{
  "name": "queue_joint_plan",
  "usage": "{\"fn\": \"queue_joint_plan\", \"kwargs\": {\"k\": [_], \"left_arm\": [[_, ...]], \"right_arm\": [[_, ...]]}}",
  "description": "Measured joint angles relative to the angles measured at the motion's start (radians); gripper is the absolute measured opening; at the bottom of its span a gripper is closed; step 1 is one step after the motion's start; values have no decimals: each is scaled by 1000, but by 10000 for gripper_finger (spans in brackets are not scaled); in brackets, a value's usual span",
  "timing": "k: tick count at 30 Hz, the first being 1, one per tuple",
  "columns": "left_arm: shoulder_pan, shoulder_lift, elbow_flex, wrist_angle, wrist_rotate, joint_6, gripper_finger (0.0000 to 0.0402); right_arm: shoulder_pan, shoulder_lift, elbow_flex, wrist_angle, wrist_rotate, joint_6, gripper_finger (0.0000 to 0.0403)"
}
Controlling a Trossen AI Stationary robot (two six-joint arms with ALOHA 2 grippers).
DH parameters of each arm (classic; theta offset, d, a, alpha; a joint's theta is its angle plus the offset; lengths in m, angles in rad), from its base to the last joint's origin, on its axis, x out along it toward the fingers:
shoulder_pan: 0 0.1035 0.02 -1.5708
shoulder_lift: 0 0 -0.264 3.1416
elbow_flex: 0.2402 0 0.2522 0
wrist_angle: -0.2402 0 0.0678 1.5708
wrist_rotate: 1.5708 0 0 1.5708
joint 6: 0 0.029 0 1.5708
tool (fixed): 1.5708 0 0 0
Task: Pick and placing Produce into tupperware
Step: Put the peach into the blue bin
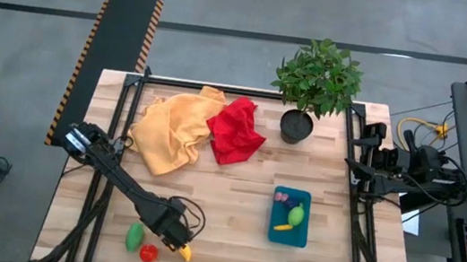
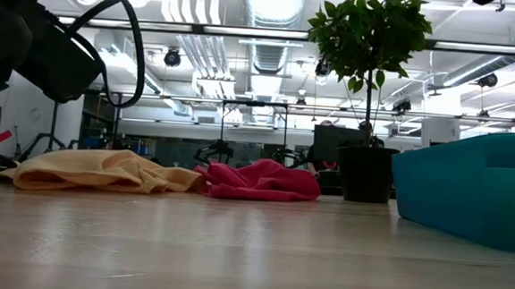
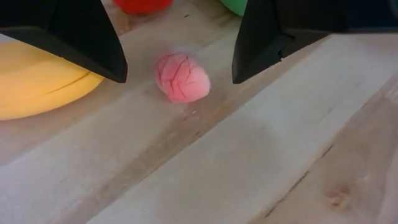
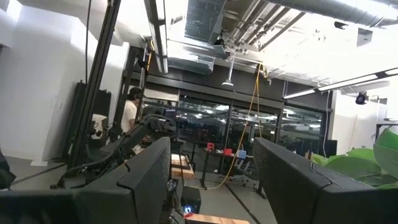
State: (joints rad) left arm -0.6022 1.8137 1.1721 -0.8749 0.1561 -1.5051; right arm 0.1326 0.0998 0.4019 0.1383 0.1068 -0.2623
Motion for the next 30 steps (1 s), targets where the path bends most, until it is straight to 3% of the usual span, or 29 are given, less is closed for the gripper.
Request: {"fn": "queue_joint_plan", "kwargs": {"k": [5,21,26,30], "left_arm": [[0,0,-3,3,8,18,242],[0,0,-6,2,4,100,88],[0,0,-6,2,-1,198,64],[7,-5,-6,4,-67,310,61]], "right_arm": [[0,0,0,0,0,0,224],[0,0,0,2,0,-3,224],[0,0,0,2,0,-8,224],[0,0,0,4,0,-9,224]]}}
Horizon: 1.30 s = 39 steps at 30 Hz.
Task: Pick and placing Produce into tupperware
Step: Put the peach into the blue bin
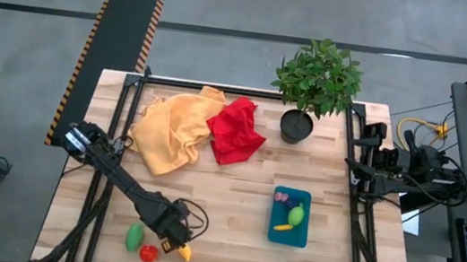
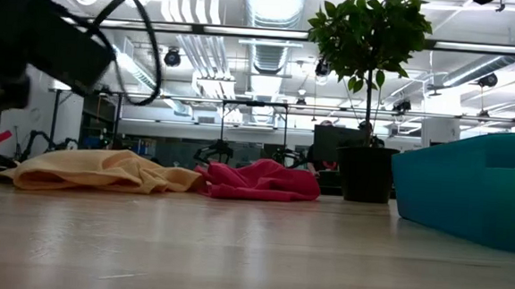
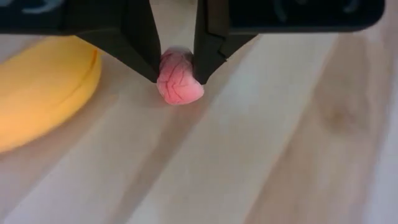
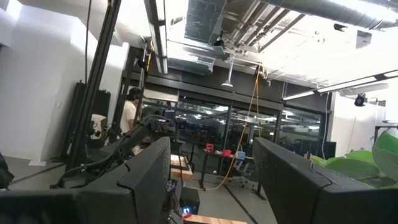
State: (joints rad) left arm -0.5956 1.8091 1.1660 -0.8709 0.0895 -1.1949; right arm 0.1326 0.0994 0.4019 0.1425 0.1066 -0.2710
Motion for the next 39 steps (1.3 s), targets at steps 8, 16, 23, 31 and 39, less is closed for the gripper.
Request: {"fn": "queue_joint_plan", "kwargs": {"k": [8,16,23,31,39], "left_arm": [[57,-6,-1,73,-73,167,59],[149,-8,-1,245,-186,417,59],[239,-8,8,422,-230,656,59],[322,-8,41,660,-224,925,59],[386,-9,51,918,-133,1097,59]], "right_arm": [[0,0,0,3,0,0,224],[0,0,0,3,0,1,224],[0,0,0,3,0,1,224],[0,0,0,3,0,8,224],[0,0,0,3,0,8,224]]}}
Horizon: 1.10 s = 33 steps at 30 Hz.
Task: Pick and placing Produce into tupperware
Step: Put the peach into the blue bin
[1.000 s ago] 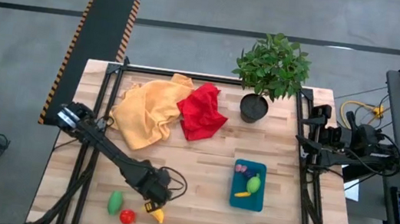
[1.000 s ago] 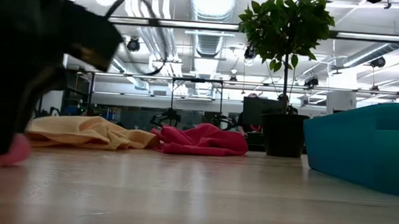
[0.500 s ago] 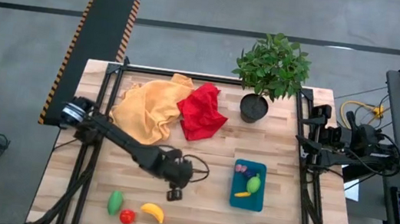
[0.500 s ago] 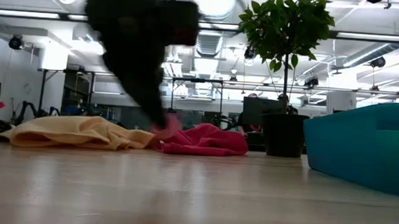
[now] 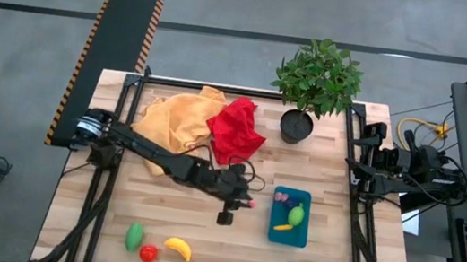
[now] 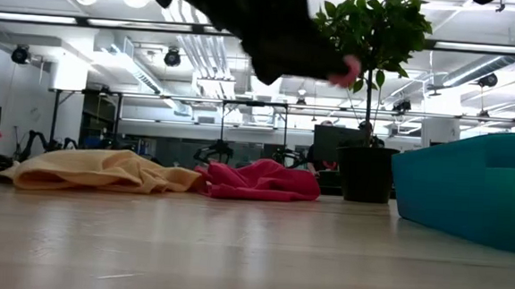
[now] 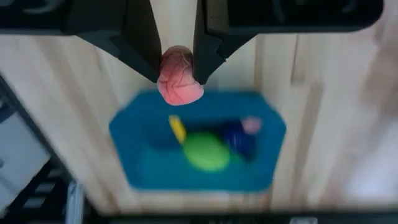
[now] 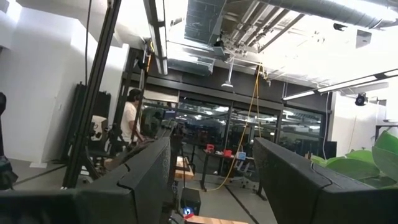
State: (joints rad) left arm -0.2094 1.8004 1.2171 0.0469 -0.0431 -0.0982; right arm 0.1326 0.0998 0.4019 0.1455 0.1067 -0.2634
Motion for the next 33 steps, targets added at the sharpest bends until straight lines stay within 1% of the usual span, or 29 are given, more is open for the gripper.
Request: {"fn": "queue_joint_plan", "kwargs": {"k": [5,11,15,27,33], "left_arm": [[26,2,0,115,12,52,59],[50,45,10,243,46,62,59],[54,102,66,247,51,86,59],[56,321,294,251,52,86,59],[62,365,340,248,52,86,59]], "right_arm": [[0,0,0,0,0,-5,224],[0,0,0,1,0,-11,224],[0,0,0,2,1,-26,224],[0,0,0,4,2,-33,224],[0,0,0,0,2,-33,224]]}}
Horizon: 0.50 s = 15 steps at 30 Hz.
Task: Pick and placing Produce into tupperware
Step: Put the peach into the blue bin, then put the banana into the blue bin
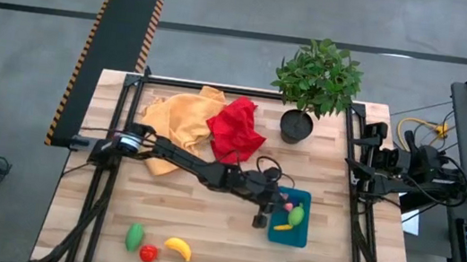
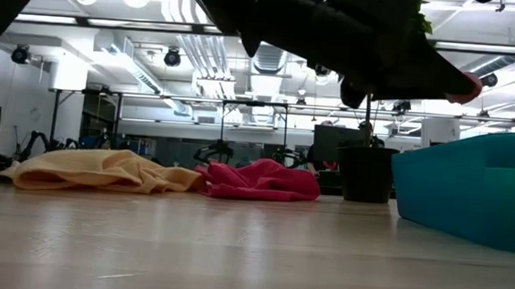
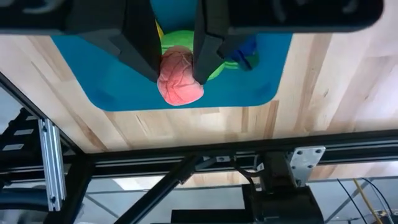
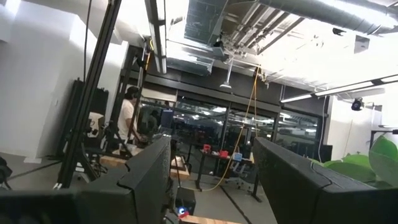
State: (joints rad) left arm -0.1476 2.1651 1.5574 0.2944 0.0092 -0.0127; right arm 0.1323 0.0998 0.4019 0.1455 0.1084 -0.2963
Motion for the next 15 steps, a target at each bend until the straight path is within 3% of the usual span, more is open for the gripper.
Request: {"fn": "queue_joint_plan", "kwargs": {"k": [15], "left_arm": [[2,-2,-2,2,37,2,147]], "right_arm": [[0,0,0,-2,0,0,224]]}}
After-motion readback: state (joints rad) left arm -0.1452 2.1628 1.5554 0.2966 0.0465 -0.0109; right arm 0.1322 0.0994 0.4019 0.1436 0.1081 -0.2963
